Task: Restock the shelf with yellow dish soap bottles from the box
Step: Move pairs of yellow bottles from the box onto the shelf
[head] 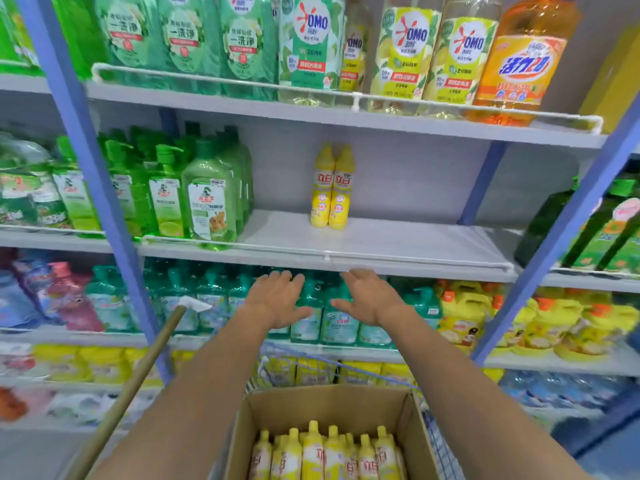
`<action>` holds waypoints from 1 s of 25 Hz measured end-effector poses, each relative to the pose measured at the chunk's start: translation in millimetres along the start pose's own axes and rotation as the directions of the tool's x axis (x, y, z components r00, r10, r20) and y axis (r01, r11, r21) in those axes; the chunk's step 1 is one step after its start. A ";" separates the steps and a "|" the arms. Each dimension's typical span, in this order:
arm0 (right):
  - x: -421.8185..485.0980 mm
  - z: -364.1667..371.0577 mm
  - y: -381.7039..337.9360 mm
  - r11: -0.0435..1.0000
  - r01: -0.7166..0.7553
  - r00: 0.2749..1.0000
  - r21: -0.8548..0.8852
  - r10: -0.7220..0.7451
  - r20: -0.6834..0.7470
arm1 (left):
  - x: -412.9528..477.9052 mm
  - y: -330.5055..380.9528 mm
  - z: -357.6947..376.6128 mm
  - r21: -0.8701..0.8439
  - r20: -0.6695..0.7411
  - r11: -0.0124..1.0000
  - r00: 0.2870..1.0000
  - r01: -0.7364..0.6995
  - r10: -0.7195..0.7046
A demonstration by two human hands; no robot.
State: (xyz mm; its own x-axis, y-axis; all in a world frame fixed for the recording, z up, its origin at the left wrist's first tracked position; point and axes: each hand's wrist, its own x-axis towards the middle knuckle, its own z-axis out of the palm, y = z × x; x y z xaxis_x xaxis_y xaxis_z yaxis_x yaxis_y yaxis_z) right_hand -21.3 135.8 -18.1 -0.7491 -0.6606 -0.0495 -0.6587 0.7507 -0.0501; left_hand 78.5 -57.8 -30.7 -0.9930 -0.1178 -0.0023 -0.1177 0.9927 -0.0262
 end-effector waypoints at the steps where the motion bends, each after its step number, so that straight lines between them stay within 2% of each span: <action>1: -11.3 14.7 -4.5 1.000 -0.004 1.000 0.000 0.004 0.025 | -14.0 1.0 14.5 -0.006 0.026 1.000 1.000 0.004 -0.004; 8: -65.7 143.2 -22.6 0.997 -0.054 0.969 0.056 0.039 0.246 | -79.8 16.8 127.6 -0.100 0.292 0.991 0.954 0.094 -0.061; 15: -80.5 256.9 -4.0 0.984 -0.140 0.867 0.111 0.067 0.494 | -90.8 36.5 251.3 -0.195 0.516 0.962 0.854 0.193 -0.067; 25: -47.6 404.3 47.9 0.944 -0.282 0.735 0.170 0.099 0.671 | -46.2 46.8 387.2 -0.310 0.669 0.862 0.736 0.401 -0.102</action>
State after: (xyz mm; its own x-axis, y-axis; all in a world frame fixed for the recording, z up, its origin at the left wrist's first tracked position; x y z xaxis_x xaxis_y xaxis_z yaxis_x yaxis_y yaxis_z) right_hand 11.3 201.2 -421.4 -0.5688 -0.4147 -0.7103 -0.3988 0.8943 -0.2027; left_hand 120.9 -15.9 -418.9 -0.7153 -0.2053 -0.6680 -0.5014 0.8166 0.2860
